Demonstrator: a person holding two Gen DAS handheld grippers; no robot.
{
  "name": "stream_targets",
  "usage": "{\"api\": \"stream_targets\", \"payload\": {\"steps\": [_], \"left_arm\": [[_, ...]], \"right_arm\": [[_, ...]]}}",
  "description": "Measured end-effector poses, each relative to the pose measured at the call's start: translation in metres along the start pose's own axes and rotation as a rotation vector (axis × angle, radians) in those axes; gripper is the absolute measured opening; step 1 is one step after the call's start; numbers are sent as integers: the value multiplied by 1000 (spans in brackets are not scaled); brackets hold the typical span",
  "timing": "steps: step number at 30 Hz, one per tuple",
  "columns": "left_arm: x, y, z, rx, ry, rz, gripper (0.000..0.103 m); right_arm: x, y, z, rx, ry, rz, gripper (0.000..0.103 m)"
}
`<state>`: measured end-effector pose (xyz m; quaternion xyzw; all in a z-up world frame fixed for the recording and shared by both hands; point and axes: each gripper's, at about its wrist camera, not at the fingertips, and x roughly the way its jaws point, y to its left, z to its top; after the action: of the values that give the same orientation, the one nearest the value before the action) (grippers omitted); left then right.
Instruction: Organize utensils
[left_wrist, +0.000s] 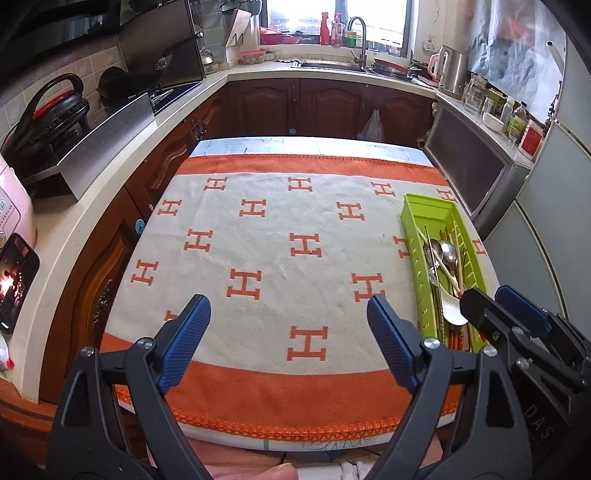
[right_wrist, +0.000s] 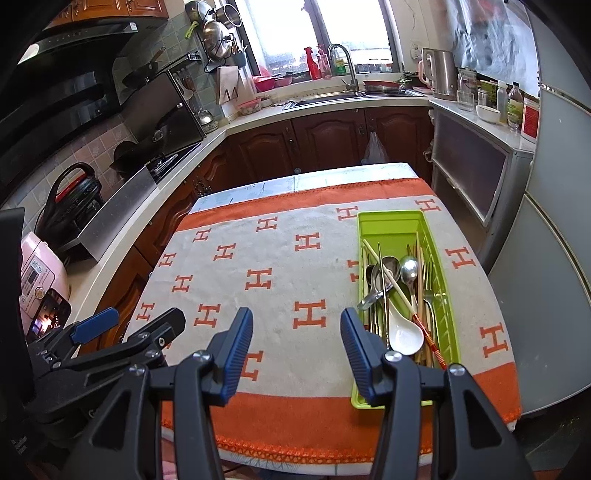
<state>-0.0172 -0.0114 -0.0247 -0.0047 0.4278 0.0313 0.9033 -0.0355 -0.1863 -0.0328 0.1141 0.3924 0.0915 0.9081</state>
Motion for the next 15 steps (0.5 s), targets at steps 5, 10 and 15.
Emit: {"api": "stream_targets", "payload": {"steps": [5, 10, 15], "left_arm": [[-1, -3, 0, 8, -13, 13, 85], [1, -3, 0, 8, -7, 16, 85], [3, -3, 1, 8, -4, 16, 85]], "right_arm": [[0, 0, -1, 1, -1, -2, 50], [0, -1, -1, 3, 3, -2, 50], [1, -2, -1, 5, 6, -4, 50]]}}
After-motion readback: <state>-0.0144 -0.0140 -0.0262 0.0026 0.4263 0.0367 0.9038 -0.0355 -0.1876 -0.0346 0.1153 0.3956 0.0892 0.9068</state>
